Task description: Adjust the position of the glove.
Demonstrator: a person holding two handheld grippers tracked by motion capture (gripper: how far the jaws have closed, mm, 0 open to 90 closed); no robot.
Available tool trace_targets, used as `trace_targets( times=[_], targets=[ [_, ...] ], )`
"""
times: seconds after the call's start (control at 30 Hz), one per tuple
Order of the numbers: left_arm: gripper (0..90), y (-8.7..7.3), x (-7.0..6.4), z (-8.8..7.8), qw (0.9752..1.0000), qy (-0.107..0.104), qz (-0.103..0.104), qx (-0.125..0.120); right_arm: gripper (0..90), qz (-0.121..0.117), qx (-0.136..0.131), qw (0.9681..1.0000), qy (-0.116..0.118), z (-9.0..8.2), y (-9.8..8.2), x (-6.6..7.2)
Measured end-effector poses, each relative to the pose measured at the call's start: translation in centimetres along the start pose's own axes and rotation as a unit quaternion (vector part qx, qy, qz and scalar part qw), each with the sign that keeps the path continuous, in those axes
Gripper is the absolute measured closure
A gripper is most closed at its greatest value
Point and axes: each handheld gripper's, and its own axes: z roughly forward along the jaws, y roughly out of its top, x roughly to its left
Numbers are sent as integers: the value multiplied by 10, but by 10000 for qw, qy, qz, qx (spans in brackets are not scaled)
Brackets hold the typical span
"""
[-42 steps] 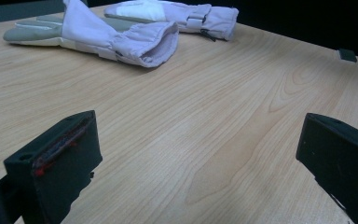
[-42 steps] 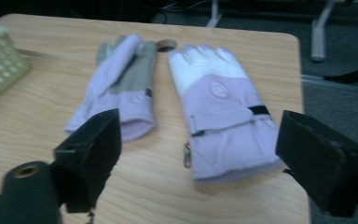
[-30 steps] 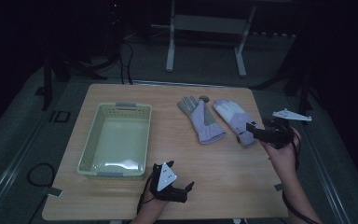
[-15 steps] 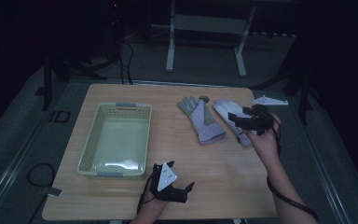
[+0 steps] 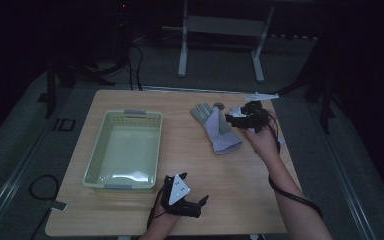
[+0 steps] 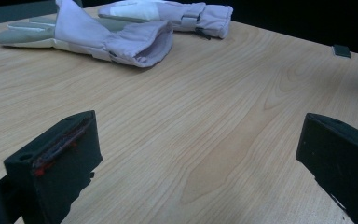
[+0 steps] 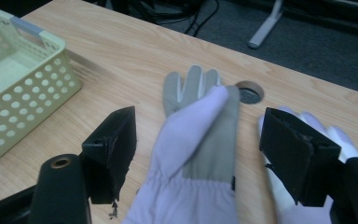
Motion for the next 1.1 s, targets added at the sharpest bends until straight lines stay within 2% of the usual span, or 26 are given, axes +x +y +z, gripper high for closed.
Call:
trace_targets(
  times=[0.13, 0.2, 0.27, 0.47, 0.53, 0.77, 0.9, 1.0, 1.1],
  targets=[
    [0, 0, 0, 0, 10000, -10, -26, 6, 304, -36, 100, 9999, -31, 16, 1, 3],
    [0, 0, 1, 0, 10000, -13, -28, 5, 306, 30, 167, 9998, 43, 24, 1, 2],
    [0, 0, 1, 0, 10000, -17, -30, 3, 312, 34, 228, 9997, -7, 32, 0, 1],
    [0, 0, 1, 0, 10000, -23, -47, -3, 327, 173, 457, 9988, -47, 54, -4, -5],
    [0, 0, 1, 0, 10000, -25, -43, -5, 328, 283, 511, 9983, 1, 61, -6, -7],
    [0, 0, 1, 0, 10000, -38, -73, -13, 352, 295, 664, 9974, -16, 77, -8, -12],
    [0, 0, 1, 0, 10000, -42, -75, -12, 374, 270, 853, 9959, -109, 89, -12, -15],
    [0, 0, 2, 0, 10000, -44, -79, -12, 375, 302, 918, 9953, -96, 95, -14, -16],
    [0, 0, 3, 0, 9998, -119, -136, -33, 400, 289, 1063, 9938, -181, 105, -18, -15]
  ],
)
